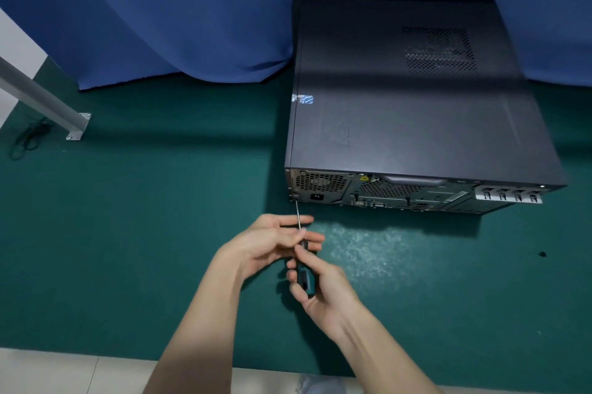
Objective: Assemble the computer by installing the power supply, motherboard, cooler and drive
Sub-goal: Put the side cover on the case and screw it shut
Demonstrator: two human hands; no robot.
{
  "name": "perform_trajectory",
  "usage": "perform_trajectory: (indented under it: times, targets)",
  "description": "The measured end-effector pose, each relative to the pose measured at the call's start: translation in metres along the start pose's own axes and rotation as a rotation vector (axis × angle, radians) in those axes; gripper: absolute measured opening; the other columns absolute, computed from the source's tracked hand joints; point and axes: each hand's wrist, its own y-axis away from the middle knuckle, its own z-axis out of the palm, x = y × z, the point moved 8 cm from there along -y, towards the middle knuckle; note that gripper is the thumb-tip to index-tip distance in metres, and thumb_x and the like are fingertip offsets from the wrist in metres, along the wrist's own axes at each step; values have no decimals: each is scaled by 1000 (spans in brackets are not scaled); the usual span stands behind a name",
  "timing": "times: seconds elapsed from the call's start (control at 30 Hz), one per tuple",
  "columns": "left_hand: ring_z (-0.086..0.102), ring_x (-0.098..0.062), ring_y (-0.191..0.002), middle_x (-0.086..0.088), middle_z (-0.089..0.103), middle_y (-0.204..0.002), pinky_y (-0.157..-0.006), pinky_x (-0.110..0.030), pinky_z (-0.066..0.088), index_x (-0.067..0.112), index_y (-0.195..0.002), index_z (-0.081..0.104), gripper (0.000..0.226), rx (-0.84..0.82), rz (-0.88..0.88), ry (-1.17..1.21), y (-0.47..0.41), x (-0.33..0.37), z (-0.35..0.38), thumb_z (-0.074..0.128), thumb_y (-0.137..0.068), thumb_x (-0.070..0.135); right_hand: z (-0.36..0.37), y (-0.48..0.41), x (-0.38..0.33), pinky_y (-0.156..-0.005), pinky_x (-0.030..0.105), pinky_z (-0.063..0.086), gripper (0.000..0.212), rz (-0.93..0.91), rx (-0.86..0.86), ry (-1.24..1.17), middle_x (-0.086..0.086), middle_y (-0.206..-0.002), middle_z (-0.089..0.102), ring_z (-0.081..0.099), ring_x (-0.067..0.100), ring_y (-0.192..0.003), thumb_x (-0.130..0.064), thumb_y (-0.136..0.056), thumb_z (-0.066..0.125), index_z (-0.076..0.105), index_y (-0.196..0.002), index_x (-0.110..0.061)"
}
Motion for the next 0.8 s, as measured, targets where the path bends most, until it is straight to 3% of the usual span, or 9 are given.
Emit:
perform_trajectory:
  times: [0.13,0.23,0.33,0.4,0.47,0.53,0.6,0.7,0.8]
  targets:
    - [68,-25,-75,-17,71,-85,-53,-23,49,-3,-123,55,34,60,23,-116,2,0,-6,52,-90,-10,4,-2,7,-36,20,30,12,68,-48,20,12,-72,58,58,19,-55,4,-82,56,59,-90,-4]
    - [67,-25,-69,-16,67,-75,-63,-25,55,-3,-120,58,34,147,56,-201,1,2,-10,50,-90,-15,-5,0,8,-37,22,31,6,29,37,415,13,-67,60,60,22,-47,1,-89,56,52,-93,-2]
    - [69,-25,-69,-18,67,-80,-67,-26,56,-2,-120,59,36,196,88,-212,4,2,-10,55,-87,-14,-4,-2,3,-34,17,21,19,-61,109,767,5,-53,49,38,11,-30,-8,-95,48,47,-76,-8]
    - [70,-28,-81,-23,70,-92,-68,-27,56,3,-124,56,39,133,62,-159,8,0,-7,57,-88,-11,1,-3,4,-36,14,17,26,-55,83,700,1,-48,41,27,7,-29,-11,-96,47,42,-71,-13]
    - [68,-31,-88,-22,71,-97,-60,-28,54,11,-127,52,44,61,35,-169,12,-1,-4,57,-88,-9,9,-4,9,-39,14,14,24,-2,-9,522,-1,-47,37,22,8,-33,-15,-97,49,40,-74,-14]
    - [69,-26,-78,-18,72,-86,-58,-30,53,8,-128,51,48,112,47,-247,13,1,-7,58,-86,-12,7,-3,15,-39,16,12,22,42,-20,419,2,-49,38,19,9,-35,-14,-94,52,43,-74,-13]
    - [68,-19,-64,-16,70,-77,-64,-28,55,1,-129,51,51,193,65,-296,11,2,-8,58,-83,-18,2,-3,16,-39,16,13,17,16,66,479,5,-52,45,20,10,-34,-12,-88,56,46,-74,-11]
    - [67,-18,-60,-18,70,-76,-70,-26,56,-1,-128,53,55,273,62,-321,8,3,-8,64,-77,-20,-1,-2,9,-37,15,18,20,-91,206,751,0,-50,41,26,9,-32,-16,-90,57,45,-73,-14]
    - [65,-15,-62,-16,72,-75,-72,-24,55,3,-126,56,63,341,55,-389,8,8,-12,76,-68,-13,-1,-8,12,-37,15,14,28,7,127,660,-4,-44,27,17,10,-33,-15,-93,48,36,-67,-17]
